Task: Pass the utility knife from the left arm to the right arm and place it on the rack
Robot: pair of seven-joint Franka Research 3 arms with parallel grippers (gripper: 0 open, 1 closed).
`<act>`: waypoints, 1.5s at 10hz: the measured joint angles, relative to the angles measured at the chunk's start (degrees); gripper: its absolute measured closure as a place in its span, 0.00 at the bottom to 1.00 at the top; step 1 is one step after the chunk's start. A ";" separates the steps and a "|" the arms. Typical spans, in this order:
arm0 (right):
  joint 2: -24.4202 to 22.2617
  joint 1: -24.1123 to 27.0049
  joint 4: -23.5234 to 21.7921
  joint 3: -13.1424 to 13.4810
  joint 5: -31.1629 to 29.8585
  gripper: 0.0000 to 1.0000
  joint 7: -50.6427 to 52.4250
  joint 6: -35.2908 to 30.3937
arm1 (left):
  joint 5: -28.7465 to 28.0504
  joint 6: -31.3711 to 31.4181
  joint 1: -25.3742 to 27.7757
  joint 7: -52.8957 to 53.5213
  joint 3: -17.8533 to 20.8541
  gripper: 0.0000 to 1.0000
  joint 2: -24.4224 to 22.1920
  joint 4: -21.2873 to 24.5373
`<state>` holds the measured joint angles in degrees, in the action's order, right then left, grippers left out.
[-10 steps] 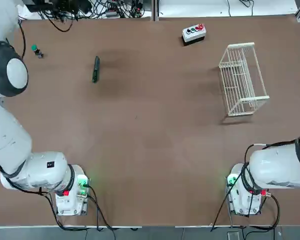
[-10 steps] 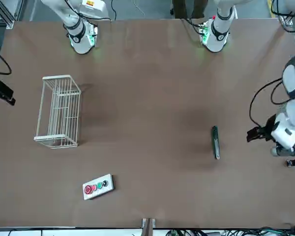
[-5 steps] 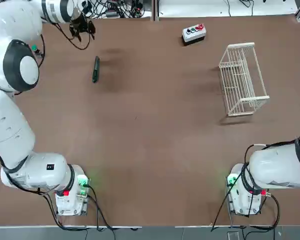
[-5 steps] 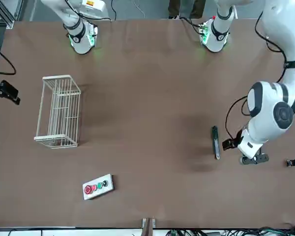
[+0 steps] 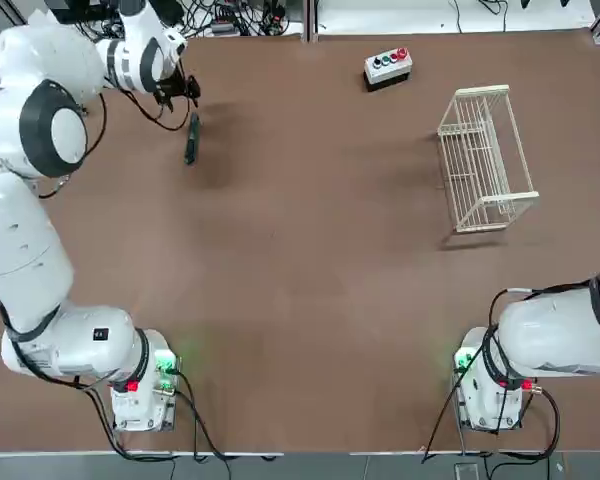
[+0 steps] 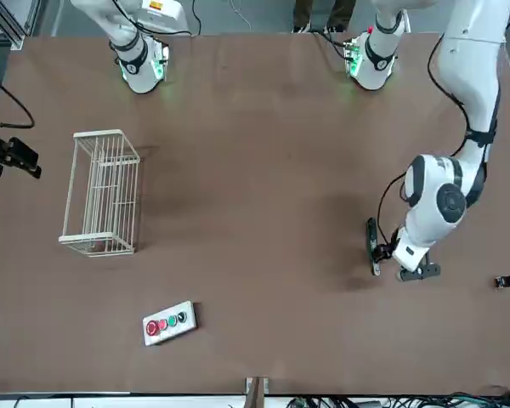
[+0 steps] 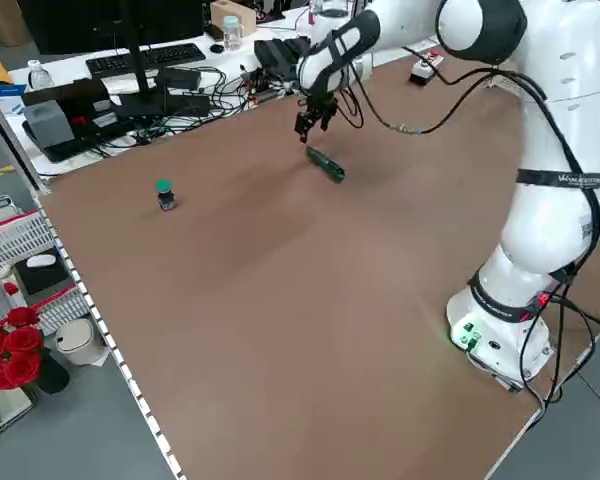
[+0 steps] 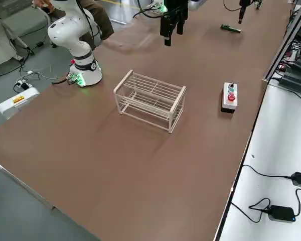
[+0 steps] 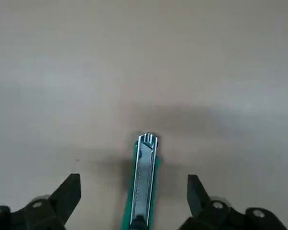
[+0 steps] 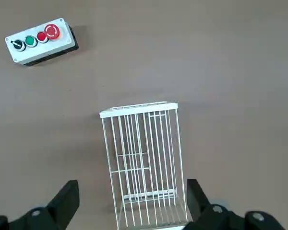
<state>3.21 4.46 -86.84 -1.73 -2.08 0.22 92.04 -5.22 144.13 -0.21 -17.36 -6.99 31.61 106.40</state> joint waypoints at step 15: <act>0.00 0.00 0.00 0.02 0.00 0.04 -0.10 -0.09 | -3.88 3.94 0.05 -0.09 -0.18 0.34 5.53 0.06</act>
<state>3.21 4.46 -86.84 -1.70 -2.08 0.12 91.95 -9.10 148.07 -0.16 -17.45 -7.17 37.14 106.46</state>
